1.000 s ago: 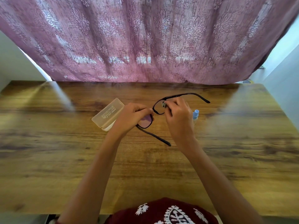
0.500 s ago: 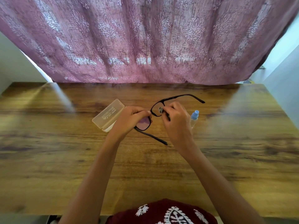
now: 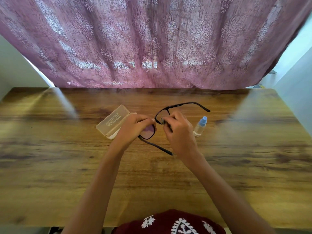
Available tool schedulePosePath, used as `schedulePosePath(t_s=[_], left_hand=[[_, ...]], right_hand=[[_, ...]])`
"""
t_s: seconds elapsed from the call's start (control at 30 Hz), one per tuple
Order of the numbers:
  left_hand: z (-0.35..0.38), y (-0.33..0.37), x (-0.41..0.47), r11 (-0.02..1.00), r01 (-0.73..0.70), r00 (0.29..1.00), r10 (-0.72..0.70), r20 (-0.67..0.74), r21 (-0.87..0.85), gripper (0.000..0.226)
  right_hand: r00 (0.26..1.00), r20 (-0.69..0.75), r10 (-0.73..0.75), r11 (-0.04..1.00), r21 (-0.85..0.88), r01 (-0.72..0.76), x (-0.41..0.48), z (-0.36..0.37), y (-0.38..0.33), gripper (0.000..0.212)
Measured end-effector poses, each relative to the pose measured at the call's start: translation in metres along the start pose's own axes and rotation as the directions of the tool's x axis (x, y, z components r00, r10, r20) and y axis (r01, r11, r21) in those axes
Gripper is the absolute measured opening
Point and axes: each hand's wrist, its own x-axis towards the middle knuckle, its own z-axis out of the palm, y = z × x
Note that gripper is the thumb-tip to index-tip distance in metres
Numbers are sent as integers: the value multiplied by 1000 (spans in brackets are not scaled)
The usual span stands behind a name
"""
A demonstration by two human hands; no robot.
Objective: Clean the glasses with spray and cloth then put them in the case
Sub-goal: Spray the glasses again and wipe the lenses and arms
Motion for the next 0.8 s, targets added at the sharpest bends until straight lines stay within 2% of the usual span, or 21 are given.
schedulePosePath(t_s=[0.1, 0.33, 0.47, 0.6, 0.8], left_hand=[[3, 2, 0, 999, 33, 999, -33, 15, 7, 24], [-3, -7, 1, 999, 37, 999, -37, 3, 31, 27], [-1, -3, 0, 1000, 31, 1000, -31, -3, -1, 26], [1, -6, 1, 998, 33, 999, -33, -4, 51, 24], [-5, -12, 0, 999, 37, 999, -37, -21, 6, 25]], right_hand=[[999, 27, -43, 999, 35, 42, 2, 0, -4, 13], [999, -44, 17, 1000, -22, -18, 10, -2, 9, 18], [999, 40, 19, 995, 99, -23, -1, -2, 1, 17], [999, 30, 45, 978, 202, -50, 3, -1, -2, 16], [996, 91, -15, 989, 149, 1, -1, 2, 4, 19]])
